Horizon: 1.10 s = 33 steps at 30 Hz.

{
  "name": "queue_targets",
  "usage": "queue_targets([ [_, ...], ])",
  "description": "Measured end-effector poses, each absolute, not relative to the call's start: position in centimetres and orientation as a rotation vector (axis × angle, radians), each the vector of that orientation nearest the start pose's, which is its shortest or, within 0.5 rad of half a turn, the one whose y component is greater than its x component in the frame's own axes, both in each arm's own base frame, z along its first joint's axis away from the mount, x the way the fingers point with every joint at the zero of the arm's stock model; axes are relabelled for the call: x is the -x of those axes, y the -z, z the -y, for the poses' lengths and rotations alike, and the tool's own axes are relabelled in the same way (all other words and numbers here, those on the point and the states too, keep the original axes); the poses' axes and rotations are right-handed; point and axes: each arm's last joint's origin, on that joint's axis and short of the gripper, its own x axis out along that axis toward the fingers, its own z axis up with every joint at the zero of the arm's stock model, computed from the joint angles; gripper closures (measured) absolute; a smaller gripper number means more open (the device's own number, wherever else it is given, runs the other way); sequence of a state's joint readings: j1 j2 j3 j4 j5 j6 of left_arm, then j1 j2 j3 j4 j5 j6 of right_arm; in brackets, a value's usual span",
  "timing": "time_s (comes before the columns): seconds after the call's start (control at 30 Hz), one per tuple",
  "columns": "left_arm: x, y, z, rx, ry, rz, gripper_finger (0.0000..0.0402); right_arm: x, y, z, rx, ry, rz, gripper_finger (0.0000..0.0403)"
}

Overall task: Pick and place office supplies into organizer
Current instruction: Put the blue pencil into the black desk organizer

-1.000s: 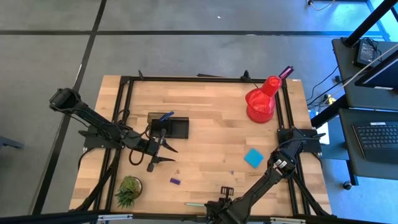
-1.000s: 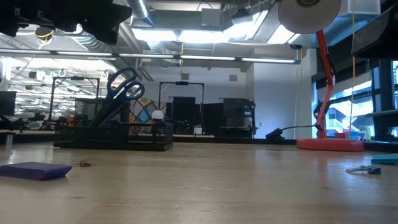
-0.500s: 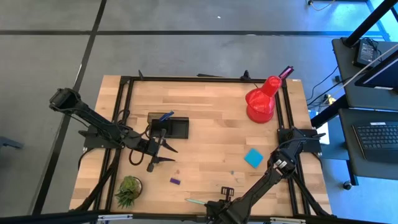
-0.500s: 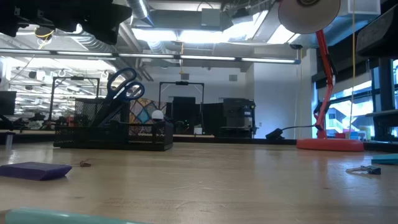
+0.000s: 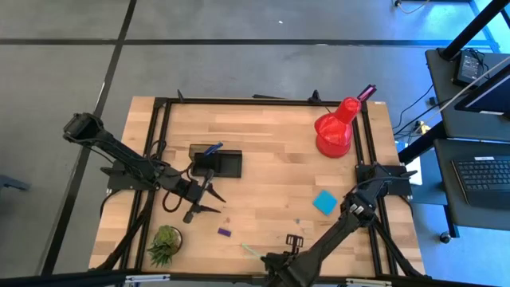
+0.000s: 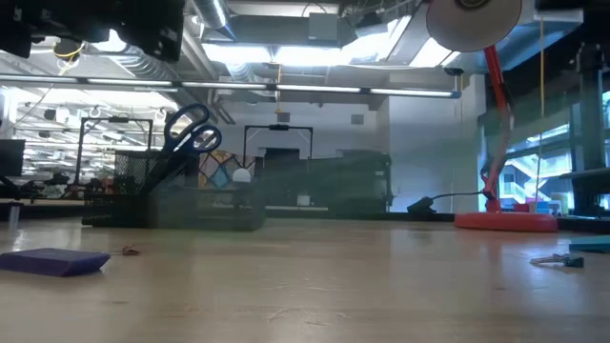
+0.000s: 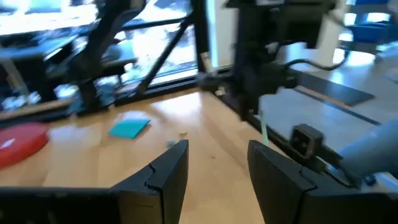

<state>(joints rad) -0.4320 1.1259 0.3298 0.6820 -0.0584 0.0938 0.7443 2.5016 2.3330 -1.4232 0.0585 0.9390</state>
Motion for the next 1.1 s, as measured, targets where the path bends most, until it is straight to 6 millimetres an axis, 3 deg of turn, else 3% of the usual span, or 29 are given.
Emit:
queue_targets([
  [0.17, -19.6, -20.3, 9.3, -0.191, 0.494, -0.009, 0.0242, -36.3, -19.5, -31.0, -0.118, 0.197, -1.548, 0.0402],
  [0.4, -19.6, -20.7, 9.4, -0.177, 0.537, 0.026, 0.0242, -37.6, -19.7, -29.4, -0.109, 0.178, -1.542, 0.0402],
  [0.67, -19.6, -20.4, 9.4, -0.183, 0.539, 0.002, 0.0242, -37.7, -19.7, -29.7, -0.124, 0.169, -1.527, 0.0394],
  [0.9, -19.6, -20.2, 9.4, -0.203, 0.541, -0.014, 0.0242, -38.1, -19.8, -30.7, -0.170, 0.101, -1.462, 0.0366],
  [1.1, -19.6, -20.2, 9.4, -0.201, 0.541, -0.015, 0.0242, -38.5, -19.8, -30.9, -0.211, 0.090, -1.428, 0.0303],
])
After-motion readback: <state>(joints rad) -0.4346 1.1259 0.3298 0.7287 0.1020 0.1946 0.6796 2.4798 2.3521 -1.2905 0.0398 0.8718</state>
